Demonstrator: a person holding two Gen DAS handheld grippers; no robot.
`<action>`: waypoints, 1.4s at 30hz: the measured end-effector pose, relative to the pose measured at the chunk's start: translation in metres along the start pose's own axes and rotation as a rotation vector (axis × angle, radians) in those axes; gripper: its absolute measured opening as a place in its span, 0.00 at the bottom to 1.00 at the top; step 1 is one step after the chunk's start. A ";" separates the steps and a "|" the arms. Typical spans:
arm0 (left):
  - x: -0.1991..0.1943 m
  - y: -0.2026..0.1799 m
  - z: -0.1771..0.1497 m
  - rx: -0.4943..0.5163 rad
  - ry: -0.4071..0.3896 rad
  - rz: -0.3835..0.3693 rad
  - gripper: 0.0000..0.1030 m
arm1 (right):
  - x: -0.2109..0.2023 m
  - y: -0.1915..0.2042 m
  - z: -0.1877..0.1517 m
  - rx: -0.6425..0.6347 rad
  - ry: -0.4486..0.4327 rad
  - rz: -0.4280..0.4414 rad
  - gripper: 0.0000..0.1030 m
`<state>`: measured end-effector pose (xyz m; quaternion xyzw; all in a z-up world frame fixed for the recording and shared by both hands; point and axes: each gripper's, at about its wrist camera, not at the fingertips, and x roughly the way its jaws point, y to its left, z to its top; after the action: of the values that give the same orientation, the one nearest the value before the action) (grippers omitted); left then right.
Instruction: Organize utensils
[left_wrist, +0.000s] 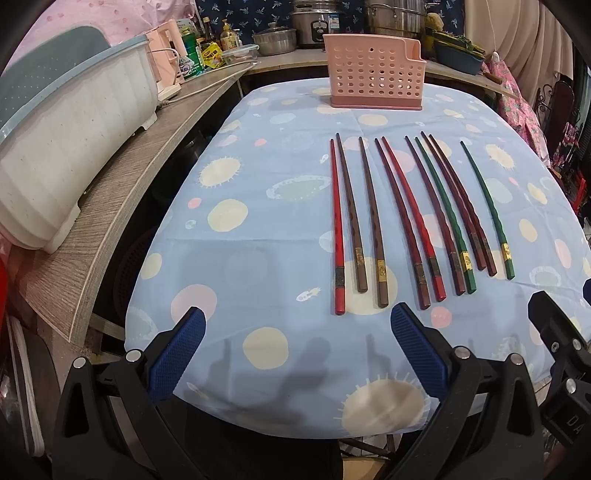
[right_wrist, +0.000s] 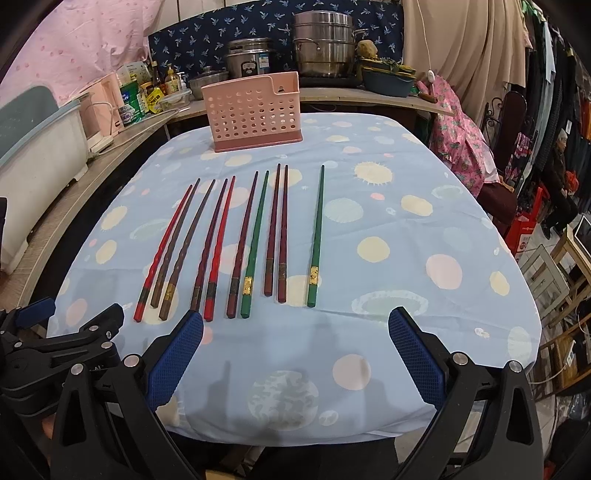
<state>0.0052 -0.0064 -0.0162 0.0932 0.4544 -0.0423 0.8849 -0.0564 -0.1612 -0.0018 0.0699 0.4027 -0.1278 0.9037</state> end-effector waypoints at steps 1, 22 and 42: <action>0.000 0.000 0.000 0.000 0.001 0.001 0.93 | 0.000 0.000 0.000 0.000 0.000 0.000 0.94; -0.002 -0.002 0.000 0.004 0.000 0.004 0.93 | 0.000 0.000 -0.003 0.008 0.005 0.012 0.94; 0.000 0.000 0.002 0.003 0.007 0.003 0.93 | 0.001 -0.001 -0.002 0.011 0.009 0.017 0.94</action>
<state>0.0067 -0.0066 -0.0152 0.0955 0.4572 -0.0414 0.8833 -0.0580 -0.1617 -0.0039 0.0790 0.4054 -0.1221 0.9025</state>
